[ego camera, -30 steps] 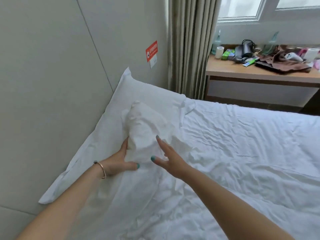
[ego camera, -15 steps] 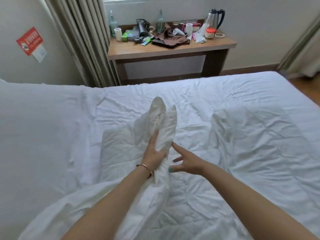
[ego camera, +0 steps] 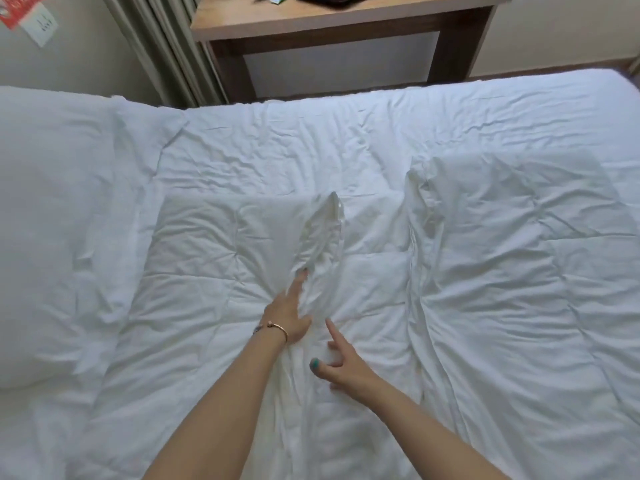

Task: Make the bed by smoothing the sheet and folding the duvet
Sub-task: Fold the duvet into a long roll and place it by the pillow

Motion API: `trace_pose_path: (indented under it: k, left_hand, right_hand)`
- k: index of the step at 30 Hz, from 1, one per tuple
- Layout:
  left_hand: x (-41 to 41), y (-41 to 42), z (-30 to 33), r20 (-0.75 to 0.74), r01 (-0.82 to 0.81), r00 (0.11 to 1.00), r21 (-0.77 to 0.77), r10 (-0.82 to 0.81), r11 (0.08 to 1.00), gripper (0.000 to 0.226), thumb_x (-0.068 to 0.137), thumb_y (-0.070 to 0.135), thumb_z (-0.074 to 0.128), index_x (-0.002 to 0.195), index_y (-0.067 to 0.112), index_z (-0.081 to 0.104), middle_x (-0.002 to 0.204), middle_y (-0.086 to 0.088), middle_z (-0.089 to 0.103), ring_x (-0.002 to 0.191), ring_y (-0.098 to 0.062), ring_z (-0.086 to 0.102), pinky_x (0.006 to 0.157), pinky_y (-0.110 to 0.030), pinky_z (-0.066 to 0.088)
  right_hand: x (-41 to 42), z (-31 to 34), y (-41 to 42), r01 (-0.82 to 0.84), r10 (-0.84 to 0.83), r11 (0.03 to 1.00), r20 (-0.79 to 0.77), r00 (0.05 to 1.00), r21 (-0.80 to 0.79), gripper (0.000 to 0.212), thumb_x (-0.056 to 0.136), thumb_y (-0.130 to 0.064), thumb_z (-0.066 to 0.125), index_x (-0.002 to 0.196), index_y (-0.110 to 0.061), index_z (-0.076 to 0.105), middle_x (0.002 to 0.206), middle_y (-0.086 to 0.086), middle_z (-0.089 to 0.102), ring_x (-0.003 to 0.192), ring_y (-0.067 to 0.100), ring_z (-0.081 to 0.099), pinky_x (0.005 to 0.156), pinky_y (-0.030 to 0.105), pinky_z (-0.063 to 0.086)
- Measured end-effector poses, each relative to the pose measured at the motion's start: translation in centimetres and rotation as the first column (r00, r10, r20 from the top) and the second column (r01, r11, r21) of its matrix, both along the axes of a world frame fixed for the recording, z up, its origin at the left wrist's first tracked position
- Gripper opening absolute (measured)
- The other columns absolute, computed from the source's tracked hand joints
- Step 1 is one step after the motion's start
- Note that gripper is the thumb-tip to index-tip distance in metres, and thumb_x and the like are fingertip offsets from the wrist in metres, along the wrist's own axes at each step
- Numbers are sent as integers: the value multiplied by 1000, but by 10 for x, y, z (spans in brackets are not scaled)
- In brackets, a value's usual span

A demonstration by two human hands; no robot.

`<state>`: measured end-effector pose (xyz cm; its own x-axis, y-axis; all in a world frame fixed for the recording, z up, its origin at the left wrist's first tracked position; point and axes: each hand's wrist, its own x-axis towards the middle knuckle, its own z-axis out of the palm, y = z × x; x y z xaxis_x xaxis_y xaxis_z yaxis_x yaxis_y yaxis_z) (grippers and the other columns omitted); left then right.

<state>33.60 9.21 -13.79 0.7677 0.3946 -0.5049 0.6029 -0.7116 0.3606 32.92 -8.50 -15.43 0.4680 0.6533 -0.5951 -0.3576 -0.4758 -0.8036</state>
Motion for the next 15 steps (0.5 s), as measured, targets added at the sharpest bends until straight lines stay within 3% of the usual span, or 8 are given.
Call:
trace_pose_path:
  k: [3,5,7,8,9,11,13,15]
  left_hand:
    - [6,4,19,287,-96,944,-229,161,969,82,85,15,57,146,50,15,125,1,58,95,-20,62,83,-30,50]
    - [23,-3,30,483,-134,838,-269,254,954,75,85,11,57,147,40,27,136,9,50,110,-6,53,90,-18,43]
    - [44,-18,31,596,-169,739,-287,314,943,73,83,17,54,148,37,27,137,13,47,110,-2,51,88,-12,41]
    - [52,-28,29,584,-168,752,-277,305,946,75,84,19,53,149,40,22,135,9,50,106,-11,57,85,-18,45]
    - [59,-36,24,510,-147,822,-240,253,960,78,86,20,52,150,44,14,134,-1,52,101,-22,59,83,-26,48]
    - [61,-47,8,223,-54,972,-92,74,994,79,92,23,48,148,50,-1,128,-13,48,94,-30,57,84,-35,49]
    - [58,-49,2,55,-25,998,-19,26,1000,76,95,25,44,147,52,-5,124,-13,44,86,-26,53,84,-37,50]
    - [60,-43,11,52,-21,998,-6,21,1000,74,96,22,41,148,51,-3,119,-12,47,85,-25,54,83,-36,51]
  right_hand:
    - [-9,7,1,27,-25,996,-24,999,86,121,45,-80,73,138,-63,-3,142,-2,35,112,10,58,81,17,50]
    - [-8,17,3,45,-46,984,4,999,172,127,51,-74,76,142,-58,-10,146,-18,23,132,4,37,96,13,39]
    - [-1,21,3,67,-84,982,89,993,176,122,60,-64,76,143,-57,-14,146,-30,9,137,-6,16,105,13,26]
    - [1,20,1,73,-93,989,164,982,125,122,62,-61,76,142,-58,-15,146,-27,13,138,-4,17,107,16,25]
    - [2,17,-3,70,-78,997,225,971,44,123,62,-59,77,140,-59,-19,144,-18,21,137,3,25,105,20,28]
    - [-2,9,-11,58,-25,991,262,965,-120,124,63,-54,75,135,-61,-26,140,-5,37,132,15,40,102,24,37]
    - [-6,7,-14,33,21,983,287,958,-182,116,64,-54,68,132,-65,-26,139,-2,44,127,14,46,101,27,42]
    - [-4,15,-7,-1,88,972,365,927,-234,103,71,-52,60,133,-67,-20,132,-4,45,124,10,48,96,23,43]
